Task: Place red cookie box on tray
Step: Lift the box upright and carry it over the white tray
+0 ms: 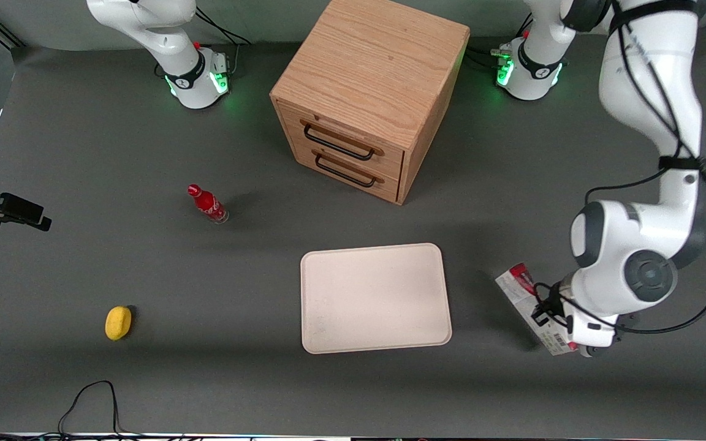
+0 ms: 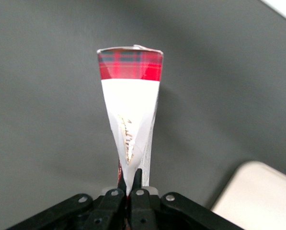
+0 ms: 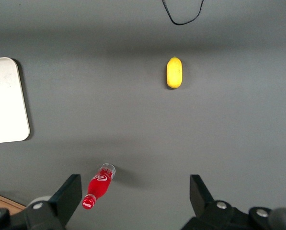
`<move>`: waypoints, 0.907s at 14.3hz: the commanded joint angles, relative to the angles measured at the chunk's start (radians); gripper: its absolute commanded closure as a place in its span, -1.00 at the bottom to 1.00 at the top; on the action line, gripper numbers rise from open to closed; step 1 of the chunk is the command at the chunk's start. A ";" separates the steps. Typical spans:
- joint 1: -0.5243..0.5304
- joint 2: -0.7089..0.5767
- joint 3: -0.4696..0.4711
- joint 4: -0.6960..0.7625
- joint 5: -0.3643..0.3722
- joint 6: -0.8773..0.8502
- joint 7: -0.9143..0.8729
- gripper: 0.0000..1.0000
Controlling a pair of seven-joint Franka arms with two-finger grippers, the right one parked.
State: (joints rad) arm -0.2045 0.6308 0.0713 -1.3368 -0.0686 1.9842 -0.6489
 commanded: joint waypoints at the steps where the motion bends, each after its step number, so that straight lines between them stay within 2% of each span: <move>1: -0.016 -0.105 0.039 0.085 0.006 -0.204 0.225 1.00; 4: -0.044 -0.109 0.025 0.270 0.009 -0.413 0.288 1.00; 6: -0.071 -0.108 -0.039 0.312 0.009 -0.461 0.281 1.00; 8: -0.099 -0.100 -0.106 0.314 0.016 -0.446 0.278 1.00; 12: -0.179 -0.014 -0.120 0.312 0.032 -0.349 0.278 1.00; 13: -0.203 0.021 -0.120 0.312 0.056 -0.311 0.272 1.00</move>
State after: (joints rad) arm -0.3725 0.5752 -0.0553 -1.0697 -0.0493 1.6274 -0.3772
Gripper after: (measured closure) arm 0.978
